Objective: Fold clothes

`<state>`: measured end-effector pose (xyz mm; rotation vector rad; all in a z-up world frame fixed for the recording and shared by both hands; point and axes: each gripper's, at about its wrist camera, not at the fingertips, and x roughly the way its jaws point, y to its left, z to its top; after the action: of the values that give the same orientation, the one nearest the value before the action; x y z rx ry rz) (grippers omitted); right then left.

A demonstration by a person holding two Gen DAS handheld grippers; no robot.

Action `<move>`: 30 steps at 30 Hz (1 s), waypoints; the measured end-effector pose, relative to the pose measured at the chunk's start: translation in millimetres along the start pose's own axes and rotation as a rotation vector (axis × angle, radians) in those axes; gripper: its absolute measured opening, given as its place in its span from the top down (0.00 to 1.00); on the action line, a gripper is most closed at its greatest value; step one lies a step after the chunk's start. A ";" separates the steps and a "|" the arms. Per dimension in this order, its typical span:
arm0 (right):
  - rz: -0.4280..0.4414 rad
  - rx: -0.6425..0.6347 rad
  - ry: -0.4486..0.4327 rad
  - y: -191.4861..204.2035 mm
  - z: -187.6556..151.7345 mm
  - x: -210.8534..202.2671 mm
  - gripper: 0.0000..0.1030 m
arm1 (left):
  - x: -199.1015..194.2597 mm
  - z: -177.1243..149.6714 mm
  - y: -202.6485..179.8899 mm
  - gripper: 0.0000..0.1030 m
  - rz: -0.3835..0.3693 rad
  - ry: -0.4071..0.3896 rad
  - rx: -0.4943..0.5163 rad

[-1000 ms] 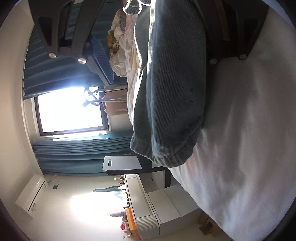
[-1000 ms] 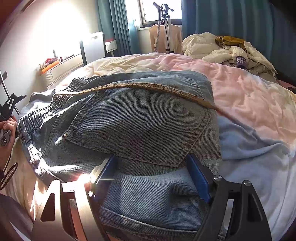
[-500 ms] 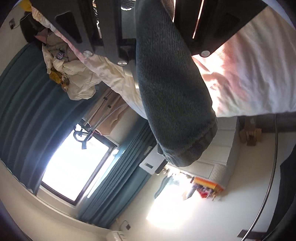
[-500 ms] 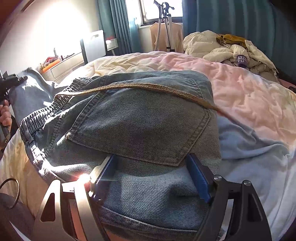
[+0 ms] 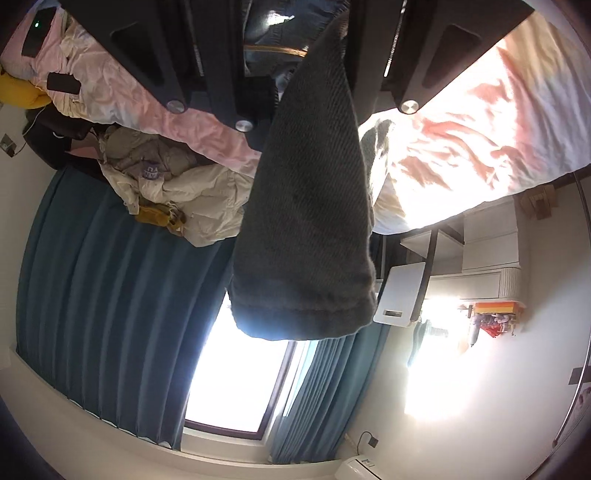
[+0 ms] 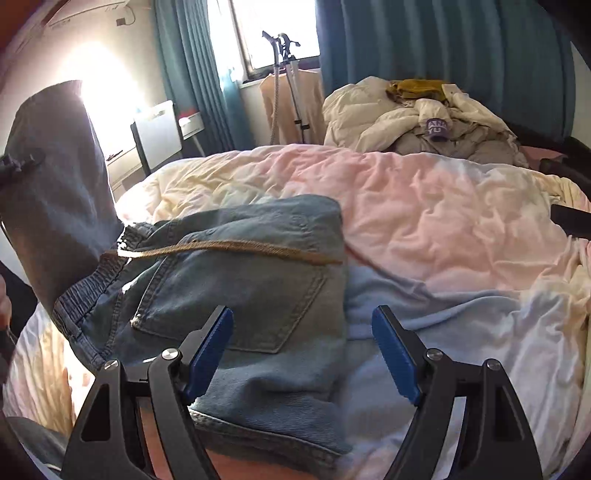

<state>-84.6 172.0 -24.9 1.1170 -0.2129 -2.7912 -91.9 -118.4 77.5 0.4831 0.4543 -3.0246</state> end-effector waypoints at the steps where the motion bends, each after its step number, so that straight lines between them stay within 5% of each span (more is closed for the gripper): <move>1: 0.004 0.025 -0.005 -8.1 3.1 -2.9 0.24 | 2.0 -8.3 -8.3 0.89 -0.005 0.009 0.006; 6: 0.018 0.136 -0.034 -44.7 16.2 -13.5 0.24 | 13.0 -57.6 -48.5 0.89 -0.019 0.095 0.061; 12: 0.047 0.204 -0.034 -67.4 20.1 -15.2 0.24 | 33.7 -127.7 -84.2 0.89 0.036 0.245 0.260; 30: 0.414 0.331 0.030 -68.5 19.1 1.1 0.27 | -18.7 -137.3 -113.5 0.61 -0.017 0.375 0.472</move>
<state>-103.2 240.7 -24.1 1.0294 -0.8255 -2.4211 -43.4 30.4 -9.7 1.0812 -0.2639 -3.0442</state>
